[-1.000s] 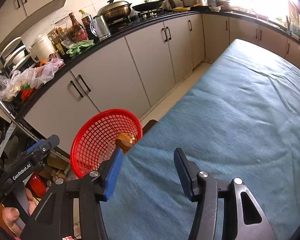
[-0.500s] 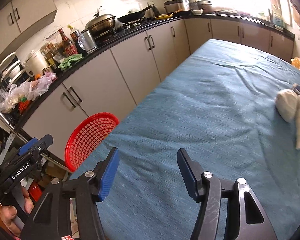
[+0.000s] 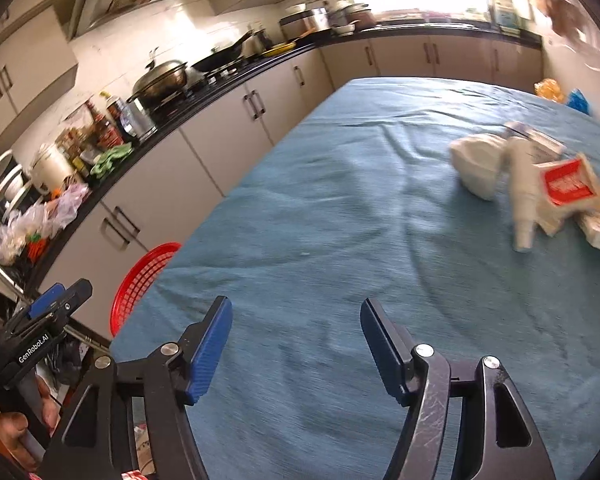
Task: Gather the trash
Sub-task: 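Move both open grippers back over the trash on the table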
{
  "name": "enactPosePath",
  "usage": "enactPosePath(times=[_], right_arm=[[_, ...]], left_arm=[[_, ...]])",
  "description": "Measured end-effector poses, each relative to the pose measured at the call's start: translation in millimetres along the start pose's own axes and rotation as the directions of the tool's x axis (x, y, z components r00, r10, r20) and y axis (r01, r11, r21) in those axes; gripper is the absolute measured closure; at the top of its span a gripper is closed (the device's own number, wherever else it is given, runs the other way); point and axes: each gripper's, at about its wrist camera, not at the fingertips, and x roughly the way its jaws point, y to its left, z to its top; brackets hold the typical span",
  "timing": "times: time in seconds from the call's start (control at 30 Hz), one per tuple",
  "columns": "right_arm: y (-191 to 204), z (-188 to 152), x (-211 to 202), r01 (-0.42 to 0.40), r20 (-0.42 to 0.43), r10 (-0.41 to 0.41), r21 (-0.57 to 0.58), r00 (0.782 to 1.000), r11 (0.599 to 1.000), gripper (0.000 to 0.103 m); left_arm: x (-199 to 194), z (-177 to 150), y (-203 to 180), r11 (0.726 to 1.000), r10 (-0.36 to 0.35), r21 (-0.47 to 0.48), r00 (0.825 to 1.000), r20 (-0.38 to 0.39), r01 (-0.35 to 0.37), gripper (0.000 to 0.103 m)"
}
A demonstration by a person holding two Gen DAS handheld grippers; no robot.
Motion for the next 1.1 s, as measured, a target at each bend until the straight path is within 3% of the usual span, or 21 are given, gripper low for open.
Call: enactPosePath(times=[0.3, 0.67, 0.87, 0.97, 1.1], right_arm=[[-66.7, -8.2, -29.1, 0.049, 0.024, -0.052, 0.099, 0.998, 0.994, 0.029], [-146.8, -20.2, -69.5, 0.147, 0.040, -0.158, 0.206, 0.987, 0.967, 0.027], [-188.7, -26.6, -93.5, 0.195, 0.054, -0.217, 0.275, 0.975, 0.942, 0.026], [-203.0, -26.7, -100.0, 0.211, 0.058, -0.238, 0.299, 0.969, 0.931, 0.026], [-222.7, -24.3, -104.9, 0.225, 0.064, -0.259, 0.329, 0.964, 0.917, 0.026]], left_arm=[[4.9, 3.0, -55.5, 0.995, -0.057, 0.084, 0.998, -0.025, 0.059, 0.027], [8.6, 12.1, -119.7, 0.965, -0.212, 0.136, 0.974, -0.084, 0.222, 0.027], [15.0, 22.3, -158.4, 0.927, -0.320, 0.163, 0.939, -0.125, 0.337, 0.027], [21.1, 28.4, -181.3, 0.892, -0.403, 0.152, 0.902, -0.156, 0.425, 0.027], [30.2, 31.5, -212.8, 0.860, -0.454, 0.158, 0.868, -0.200, 0.486, 0.027]])
